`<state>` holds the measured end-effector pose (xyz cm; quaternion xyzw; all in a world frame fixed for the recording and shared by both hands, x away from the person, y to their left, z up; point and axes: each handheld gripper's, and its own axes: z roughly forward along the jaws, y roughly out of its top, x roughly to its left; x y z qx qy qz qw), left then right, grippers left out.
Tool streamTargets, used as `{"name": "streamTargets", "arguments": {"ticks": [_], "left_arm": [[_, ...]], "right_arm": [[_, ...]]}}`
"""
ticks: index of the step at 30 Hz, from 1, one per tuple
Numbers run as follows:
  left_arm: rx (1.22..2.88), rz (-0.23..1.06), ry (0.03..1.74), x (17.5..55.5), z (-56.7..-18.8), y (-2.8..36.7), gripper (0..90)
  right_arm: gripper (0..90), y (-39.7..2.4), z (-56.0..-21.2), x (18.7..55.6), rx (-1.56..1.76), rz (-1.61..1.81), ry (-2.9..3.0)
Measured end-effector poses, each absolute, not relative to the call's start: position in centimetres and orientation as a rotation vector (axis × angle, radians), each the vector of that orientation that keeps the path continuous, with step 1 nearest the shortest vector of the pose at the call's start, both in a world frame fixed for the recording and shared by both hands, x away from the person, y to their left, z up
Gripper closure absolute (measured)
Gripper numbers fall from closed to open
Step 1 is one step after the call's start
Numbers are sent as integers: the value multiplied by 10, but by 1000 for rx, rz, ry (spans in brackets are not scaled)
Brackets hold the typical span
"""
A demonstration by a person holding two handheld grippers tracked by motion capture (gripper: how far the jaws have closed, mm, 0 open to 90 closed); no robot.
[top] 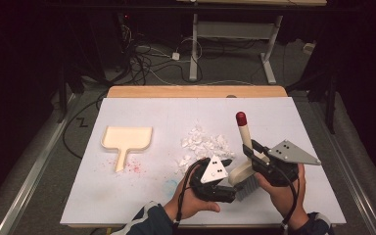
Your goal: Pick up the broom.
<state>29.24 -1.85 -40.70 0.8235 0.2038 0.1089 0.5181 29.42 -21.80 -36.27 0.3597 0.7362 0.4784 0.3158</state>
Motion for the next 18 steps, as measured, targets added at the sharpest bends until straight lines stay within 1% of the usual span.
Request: {"name": "streamTargets", "arguments": {"ticks": [1, 6, 9, 14, 18], "left_arm": [[1976, 256, 499, 294, -412, -21, 323], [1970, 213, 509, 298, -418, -17, 429], [1973, 209, 496, 299, -419, -13, 568], [1991, 189, 483, 302, -418, 0, 618], [2007, 187, 457, 303, -415, 5, 637]], "right_arm": [[711, -213, -362, 290, 937, 1261, 1939], [710, -202, -362, 282, 891, 1292, 1954], [709, -199, -361, 278, 856, 1294, 1960], [703, -204, -358, 275, 828, 1338, 1998], [690, -209, -356, 273, 776, 1382, 2025]]}}
